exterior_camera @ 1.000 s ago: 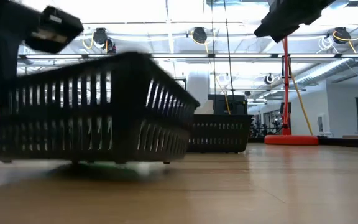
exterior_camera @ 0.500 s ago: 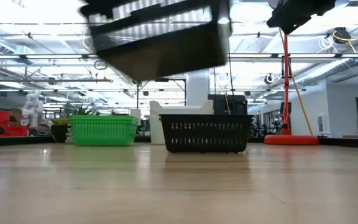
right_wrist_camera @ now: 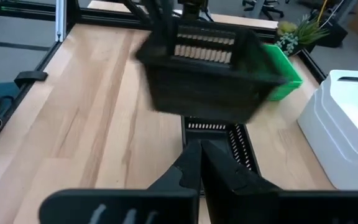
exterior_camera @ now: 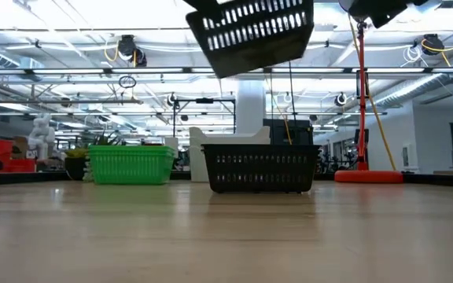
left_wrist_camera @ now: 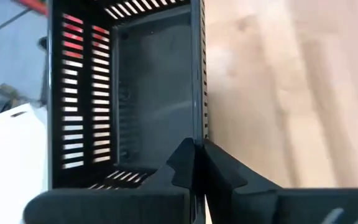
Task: Stack baskets by color
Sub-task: Stack the bottom black bin on the stacked black bins
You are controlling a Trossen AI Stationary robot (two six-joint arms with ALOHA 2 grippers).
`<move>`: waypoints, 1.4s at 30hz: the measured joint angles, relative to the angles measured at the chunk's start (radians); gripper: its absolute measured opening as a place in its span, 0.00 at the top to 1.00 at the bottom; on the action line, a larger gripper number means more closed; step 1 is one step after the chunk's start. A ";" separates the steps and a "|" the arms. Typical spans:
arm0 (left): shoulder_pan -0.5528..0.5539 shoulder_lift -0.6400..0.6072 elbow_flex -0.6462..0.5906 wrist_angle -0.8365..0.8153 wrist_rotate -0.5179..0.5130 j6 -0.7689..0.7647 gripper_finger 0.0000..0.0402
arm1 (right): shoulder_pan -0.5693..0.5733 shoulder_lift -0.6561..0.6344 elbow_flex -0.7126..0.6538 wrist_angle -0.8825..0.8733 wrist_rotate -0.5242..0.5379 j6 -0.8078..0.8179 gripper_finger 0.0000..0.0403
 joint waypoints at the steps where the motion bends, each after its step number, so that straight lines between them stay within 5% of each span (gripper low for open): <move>1: 0.012 0.000 0.005 0.000 -0.009 0.000 0.96 | 0.000 -0.002 0.000 -0.007 0.001 0.002 1.00; 19: 0.112 0.000 -0.084 0.092 -0.031 -0.083 0.96 | 0.000 -0.004 0.000 -0.028 0.052 0.006 1.00; 42: 0.157 0.129 -0.138 0.216 0.128 -0.038 0.94 | 0.000 -0.004 -0.001 -0.051 0.101 -0.001 1.00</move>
